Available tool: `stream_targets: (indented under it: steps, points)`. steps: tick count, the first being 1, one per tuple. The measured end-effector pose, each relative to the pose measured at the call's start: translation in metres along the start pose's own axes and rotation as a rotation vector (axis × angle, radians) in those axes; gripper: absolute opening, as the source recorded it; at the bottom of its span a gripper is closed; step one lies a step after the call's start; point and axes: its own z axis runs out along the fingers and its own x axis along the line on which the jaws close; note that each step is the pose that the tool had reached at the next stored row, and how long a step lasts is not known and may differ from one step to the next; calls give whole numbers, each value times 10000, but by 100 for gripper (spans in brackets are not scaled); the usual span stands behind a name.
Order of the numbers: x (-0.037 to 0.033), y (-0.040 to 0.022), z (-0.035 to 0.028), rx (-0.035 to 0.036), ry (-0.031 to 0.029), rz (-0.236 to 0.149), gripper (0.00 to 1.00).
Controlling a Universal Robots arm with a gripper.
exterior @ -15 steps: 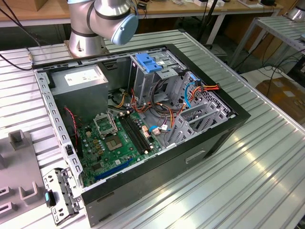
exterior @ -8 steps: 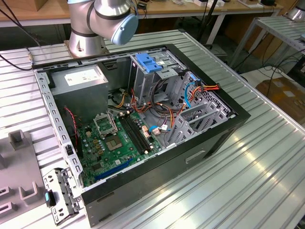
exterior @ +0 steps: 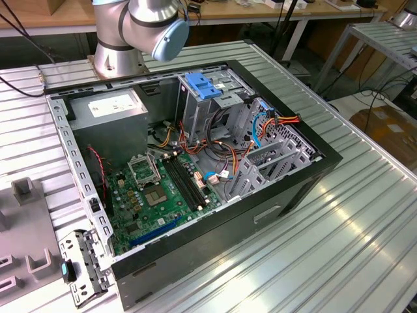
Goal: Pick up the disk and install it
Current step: 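Pick up the disk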
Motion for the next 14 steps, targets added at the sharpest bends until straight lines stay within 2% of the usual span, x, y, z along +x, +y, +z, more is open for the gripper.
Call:
stream_targets:
  steps: [2,7,14]
  points:
    - [-5,8,51,0,-12,-10,54]
    - [-29,16,131,-4,-53,-20,54]
    - [-29,41,269,-4,-61,-36,54]
